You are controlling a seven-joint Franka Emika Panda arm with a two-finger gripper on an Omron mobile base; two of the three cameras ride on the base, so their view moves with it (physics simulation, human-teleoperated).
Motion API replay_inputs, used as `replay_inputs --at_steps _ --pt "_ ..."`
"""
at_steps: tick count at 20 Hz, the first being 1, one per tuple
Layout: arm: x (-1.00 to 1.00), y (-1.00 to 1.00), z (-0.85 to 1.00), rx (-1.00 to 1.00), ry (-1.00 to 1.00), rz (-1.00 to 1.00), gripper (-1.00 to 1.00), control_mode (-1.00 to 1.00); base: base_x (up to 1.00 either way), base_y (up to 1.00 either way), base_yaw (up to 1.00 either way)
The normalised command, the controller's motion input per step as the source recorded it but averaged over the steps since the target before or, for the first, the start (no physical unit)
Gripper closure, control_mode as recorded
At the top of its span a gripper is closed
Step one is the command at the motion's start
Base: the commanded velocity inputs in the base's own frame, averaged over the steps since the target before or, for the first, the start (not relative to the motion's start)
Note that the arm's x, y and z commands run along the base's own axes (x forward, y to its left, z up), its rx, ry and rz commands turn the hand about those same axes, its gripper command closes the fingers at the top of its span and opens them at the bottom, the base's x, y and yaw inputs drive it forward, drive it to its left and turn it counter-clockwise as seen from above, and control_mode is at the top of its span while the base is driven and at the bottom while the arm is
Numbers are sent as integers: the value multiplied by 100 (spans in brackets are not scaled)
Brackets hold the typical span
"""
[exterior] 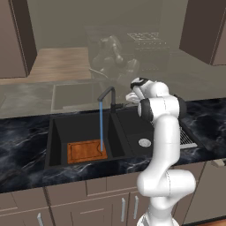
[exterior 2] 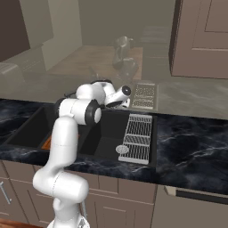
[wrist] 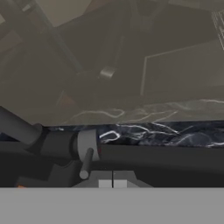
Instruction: Turn on the sink faucet with hot water and rinse the cutting board for ten seconds, then turn off the faucet. Push the cutting board to reach the water if necessary.
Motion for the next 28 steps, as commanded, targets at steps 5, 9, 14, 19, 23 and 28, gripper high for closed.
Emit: replay_inputs --at_steps 5,9,14,19,23,28 --pt "0 0 -5 0 0 0 100 -100 0 0 0" --pt "0 0 0 0 0 0 100 -100 0 0 0" --pt "0 0 0 0 0 0 100 -100 0 0 0" --pt "0 0 0 0 0 0 100 -100 0 0 0" --pt "0 0 0 0 0 0 100 -100 0 0 0" --pt "0 0 0 0 0 0 100 -100 0 0 0"
